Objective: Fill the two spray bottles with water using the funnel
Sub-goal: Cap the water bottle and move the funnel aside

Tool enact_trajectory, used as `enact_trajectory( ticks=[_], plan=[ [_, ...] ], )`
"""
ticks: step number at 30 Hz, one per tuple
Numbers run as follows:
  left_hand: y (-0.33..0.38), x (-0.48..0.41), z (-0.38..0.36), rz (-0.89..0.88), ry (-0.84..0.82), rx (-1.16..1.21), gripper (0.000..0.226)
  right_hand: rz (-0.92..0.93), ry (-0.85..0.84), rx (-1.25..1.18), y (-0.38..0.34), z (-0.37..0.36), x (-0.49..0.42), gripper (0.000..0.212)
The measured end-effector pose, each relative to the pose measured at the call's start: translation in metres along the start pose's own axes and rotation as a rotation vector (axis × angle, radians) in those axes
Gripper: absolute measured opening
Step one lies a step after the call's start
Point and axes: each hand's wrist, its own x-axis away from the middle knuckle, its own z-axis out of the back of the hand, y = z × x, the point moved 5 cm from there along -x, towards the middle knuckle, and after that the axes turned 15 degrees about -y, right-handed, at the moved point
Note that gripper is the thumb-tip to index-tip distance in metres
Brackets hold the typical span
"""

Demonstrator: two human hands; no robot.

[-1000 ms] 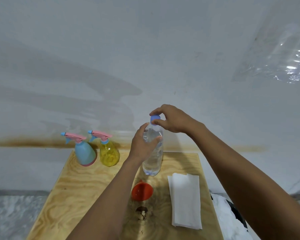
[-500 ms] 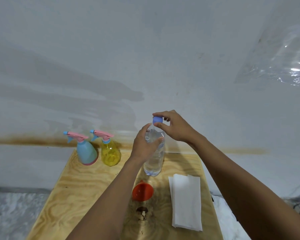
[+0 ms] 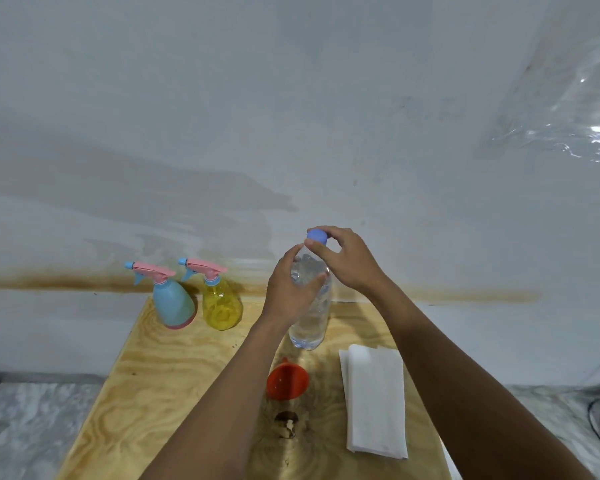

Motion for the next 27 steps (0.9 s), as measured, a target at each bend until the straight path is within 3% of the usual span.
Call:
enact_trajectory(
  ticks=[6,10,15,19,22,24,27],
  plan=[
    [0.003,0.002,0.003,-0.01,-0.006,0.022,0.07,-0.029,0.128,0.086,-0.008,-0.011,0.002,0.029],
    [0.004,0.003,0.002,-0.004,-0.024,0.012,0.071,-0.066,0.093,0.0,-0.005,-0.009,0.006,0.034],
    [-0.014,0.013,0.015,0.052,-0.084,0.001,0.09,-0.069,0.092,-0.153,0.021,-0.01,0.03,0.061],
    [-0.07,0.04,0.026,0.348,0.034,0.024,0.068,-0.164,0.066,-0.228,0.055,-0.028,0.049,0.072],
    [-0.124,0.062,0.016,0.69,-0.045,0.004,0.049,-0.211,-0.02,-0.242,0.075,-0.046,0.056,0.085],
    [-0.15,0.07,0.006,0.858,-0.117,0.001,0.053,-0.214,-0.063,-0.218,0.081,-0.056,0.057,0.092],
    [-0.166,0.068,0.001,0.962,-0.083,0.063,0.074,-0.183,-0.071,-0.184,0.086,-0.063,0.052,0.091]
  ],
)
